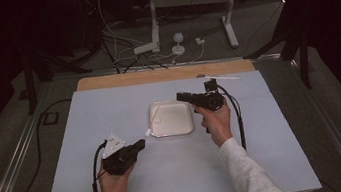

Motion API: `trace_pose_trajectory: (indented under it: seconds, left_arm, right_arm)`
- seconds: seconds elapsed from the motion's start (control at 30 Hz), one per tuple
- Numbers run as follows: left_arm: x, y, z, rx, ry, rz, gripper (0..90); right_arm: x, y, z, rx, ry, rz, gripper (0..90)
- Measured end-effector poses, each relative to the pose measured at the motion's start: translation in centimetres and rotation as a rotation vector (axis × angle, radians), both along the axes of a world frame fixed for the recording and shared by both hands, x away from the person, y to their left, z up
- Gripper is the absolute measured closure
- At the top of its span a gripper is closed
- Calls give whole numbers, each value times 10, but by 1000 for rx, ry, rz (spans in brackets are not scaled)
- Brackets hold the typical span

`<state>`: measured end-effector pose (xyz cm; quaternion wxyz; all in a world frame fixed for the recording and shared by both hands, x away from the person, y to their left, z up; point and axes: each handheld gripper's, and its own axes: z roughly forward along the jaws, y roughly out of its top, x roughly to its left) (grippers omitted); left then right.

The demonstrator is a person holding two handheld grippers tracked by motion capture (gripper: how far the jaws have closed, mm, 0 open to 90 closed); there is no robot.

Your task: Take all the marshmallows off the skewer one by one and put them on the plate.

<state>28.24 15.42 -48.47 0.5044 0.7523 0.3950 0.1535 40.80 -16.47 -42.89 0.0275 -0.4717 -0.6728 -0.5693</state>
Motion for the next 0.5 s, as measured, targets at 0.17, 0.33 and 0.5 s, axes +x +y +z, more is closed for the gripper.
trace_pose_trajectory:
  seconds: [0.17,0.33,0.5]
  left_arm:
    - [1,0,0,-9,11,10,900]
    - [2,-2,-1,-9,19,11,900]
    - [3,-3,-2,-3,24,7,900]
  right_arm:
    - [4,8,-8,-71,6,4,768]
    - [7,15,-18,-125,21,8,733]
    - [10,19,-25,-151,36,1,554]
